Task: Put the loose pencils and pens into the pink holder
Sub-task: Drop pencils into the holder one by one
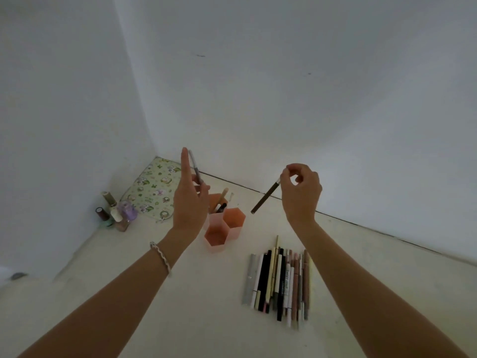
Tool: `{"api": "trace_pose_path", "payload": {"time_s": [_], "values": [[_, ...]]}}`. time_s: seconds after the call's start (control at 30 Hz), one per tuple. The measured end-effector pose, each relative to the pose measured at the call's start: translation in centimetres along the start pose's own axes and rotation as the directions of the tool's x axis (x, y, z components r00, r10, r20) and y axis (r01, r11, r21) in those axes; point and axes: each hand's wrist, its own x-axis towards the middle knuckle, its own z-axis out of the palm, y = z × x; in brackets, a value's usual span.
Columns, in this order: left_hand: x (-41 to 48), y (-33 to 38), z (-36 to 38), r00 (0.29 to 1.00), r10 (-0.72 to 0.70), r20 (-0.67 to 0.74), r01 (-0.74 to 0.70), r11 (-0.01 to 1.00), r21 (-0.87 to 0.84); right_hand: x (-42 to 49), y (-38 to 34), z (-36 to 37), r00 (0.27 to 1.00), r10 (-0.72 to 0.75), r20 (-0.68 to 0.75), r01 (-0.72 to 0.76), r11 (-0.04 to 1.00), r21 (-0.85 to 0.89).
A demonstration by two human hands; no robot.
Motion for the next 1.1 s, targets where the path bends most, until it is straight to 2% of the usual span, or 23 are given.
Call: {"api": "trace_pose_path", "payload": {"time_s": [0.27,0.47,0.57,0.67,0.8,0.87,0.93,1.03,1.1], "values": [[-1.2,-1.3,-0.1,0.991,-0.097,0.091,0.100,0.995,-0.028,0.2,-3.3,1.3,0.996,-0.050,-0.070,0.060,0.986,0.155],[-1.2,-1.4,-1.6,1.000,-0.026,0.018,0.025,0.997,0.068,-0.7,-5.3,3.2,0.997,-0.058,-0.047,0.067,0.970,0.235],[-0.7,-1.1,-2.2,0.999,0.004,-0.034,-0.001,0.998,0.069,-1.7,-5.2,4.3,0.998,-0.068,-0.005,0.067,0.970,0.234],[-0.6,-0.7,-2.5,0.999,-0.023,-0.047,0.026,0.998,0.054,-3.1,-4.1,5.5,0.993,-0.105,0.059,0.094,0.983,0.160],[-1.2,0.3,-2.5,0.998,-0.058,-0.031,0.059,0.998,0.015,-5.3,-1.7,6.6,0.944,-0.164,0.285,0.169,0.986,0.010],[-2.1,1.2,-2.1,0.998,-0.066,-0.003,0.066,0.998,0.004,-6.1,-0.7,6.8,0.902,-0.212,0.377,0.259,0.963,-0.078],[-3.4,2.2,-1.1,0.997,-0.063,0.055,0.062,0.998,0.018,-6.2,0.0,6.4,0.899,-0.234,0.369,0.291,0.951,-0.108],[-6.3,3.2,1.3,0.978,-0.027,0.207,0.013,0.997,0.071,-5.5,0.8,4.8,0.943,-0.156,0.294,0.192,0.977,-0.097],[-8.5,3.5,3.2,0.951,-0.006,0.308,-0.040,0.989,0.143,-4.7,1.5,3.3,0.947,-0.093,0.307,0.133,0.985,-0.112]]}}
